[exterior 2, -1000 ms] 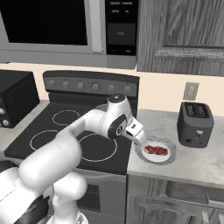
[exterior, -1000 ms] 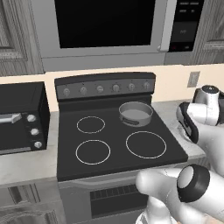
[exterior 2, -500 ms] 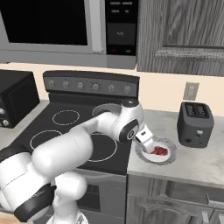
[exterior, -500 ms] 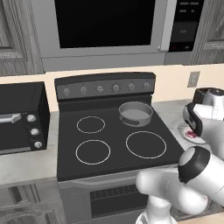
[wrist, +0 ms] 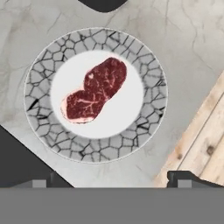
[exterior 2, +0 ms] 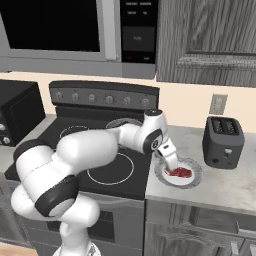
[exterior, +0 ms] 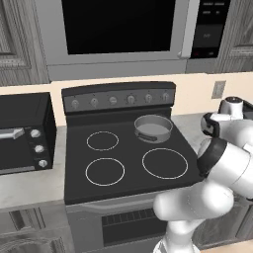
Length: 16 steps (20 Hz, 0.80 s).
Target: Retrieve the frozen meat and place it in the pot on a burner. Then turn the burner on.
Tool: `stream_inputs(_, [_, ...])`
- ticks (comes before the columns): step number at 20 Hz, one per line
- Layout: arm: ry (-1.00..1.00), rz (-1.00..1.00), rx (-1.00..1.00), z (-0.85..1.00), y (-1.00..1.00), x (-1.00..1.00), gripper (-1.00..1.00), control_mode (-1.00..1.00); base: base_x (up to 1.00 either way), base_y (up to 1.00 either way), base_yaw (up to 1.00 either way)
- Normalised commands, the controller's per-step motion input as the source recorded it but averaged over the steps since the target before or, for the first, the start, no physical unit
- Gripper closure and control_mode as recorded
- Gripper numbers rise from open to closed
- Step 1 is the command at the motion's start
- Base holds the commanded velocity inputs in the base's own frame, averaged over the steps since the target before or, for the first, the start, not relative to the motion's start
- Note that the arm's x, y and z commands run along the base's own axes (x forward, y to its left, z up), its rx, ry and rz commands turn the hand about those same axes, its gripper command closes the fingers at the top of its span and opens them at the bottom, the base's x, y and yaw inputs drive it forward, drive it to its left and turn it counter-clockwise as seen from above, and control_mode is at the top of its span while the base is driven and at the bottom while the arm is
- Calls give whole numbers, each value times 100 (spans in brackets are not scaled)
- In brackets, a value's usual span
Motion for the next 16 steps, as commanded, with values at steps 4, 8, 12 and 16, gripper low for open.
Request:
stream_inputs(4, [1,0,2,-2,-10,20,-100,-100,0,0,0])
stream_inputs(8, [1,0,7,-11,-23,19,-100,-100,0,0,0])
stream_inputs(12, [3,0,0,-26,-17,12,-100,-100,0,0,0])
stream_inputs(16, [2,0,0,-28,-6,13,-100,-100,0,0,0])
